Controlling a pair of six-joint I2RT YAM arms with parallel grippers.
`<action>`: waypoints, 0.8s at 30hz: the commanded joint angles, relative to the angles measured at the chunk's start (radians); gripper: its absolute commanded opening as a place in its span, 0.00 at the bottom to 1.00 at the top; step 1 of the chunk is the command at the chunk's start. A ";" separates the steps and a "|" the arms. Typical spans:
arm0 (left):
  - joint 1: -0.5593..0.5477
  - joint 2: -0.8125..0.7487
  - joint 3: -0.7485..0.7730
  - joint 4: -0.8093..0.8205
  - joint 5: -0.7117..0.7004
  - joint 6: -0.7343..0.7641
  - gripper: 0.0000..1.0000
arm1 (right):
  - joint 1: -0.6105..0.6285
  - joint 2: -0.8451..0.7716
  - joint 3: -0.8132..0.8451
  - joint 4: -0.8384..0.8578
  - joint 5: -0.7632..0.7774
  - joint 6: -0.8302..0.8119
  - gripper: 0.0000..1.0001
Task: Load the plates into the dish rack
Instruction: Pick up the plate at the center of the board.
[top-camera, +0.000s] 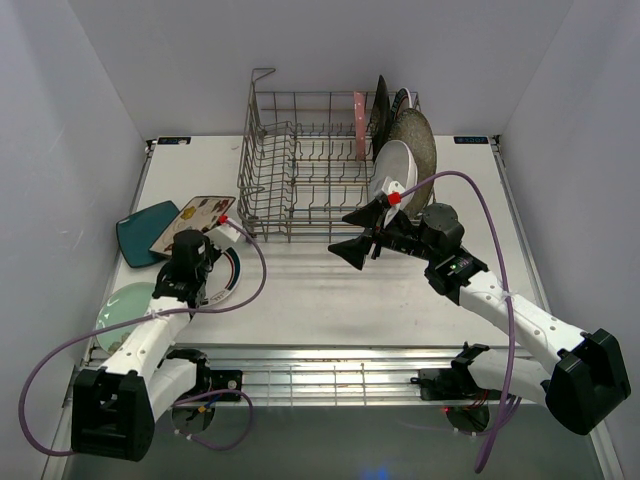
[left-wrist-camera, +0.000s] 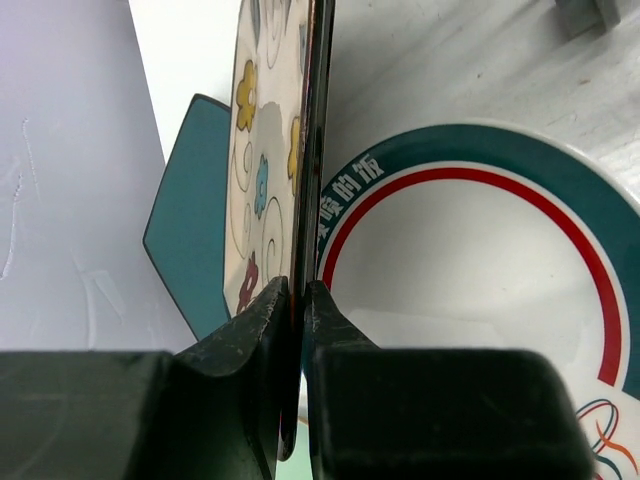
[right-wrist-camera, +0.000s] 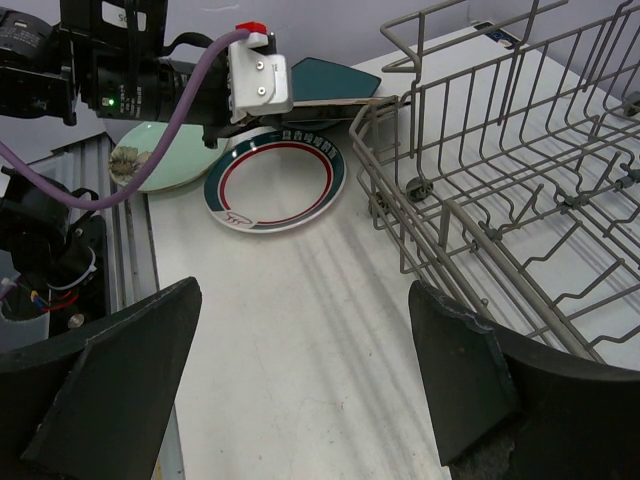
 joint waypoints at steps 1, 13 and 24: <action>0.004 -0.040 0.099 0.030 -0.010 -0.033 0.00 | 0.005 -0.022 -0.003 0.042 -0.008 -0.001 0.90; 0.104 0.019 0.294 -0.042 0.019 -0.066 0.00 | 0.003 -0.026 -0.006 0.040 -0.008 -0.001 0.90; 0.242 0.125 0.547 -0.157 0.158 -0.161 0.00 | 0.003 -0.020 -0.002 0.043 -0.011 -0.001 0.90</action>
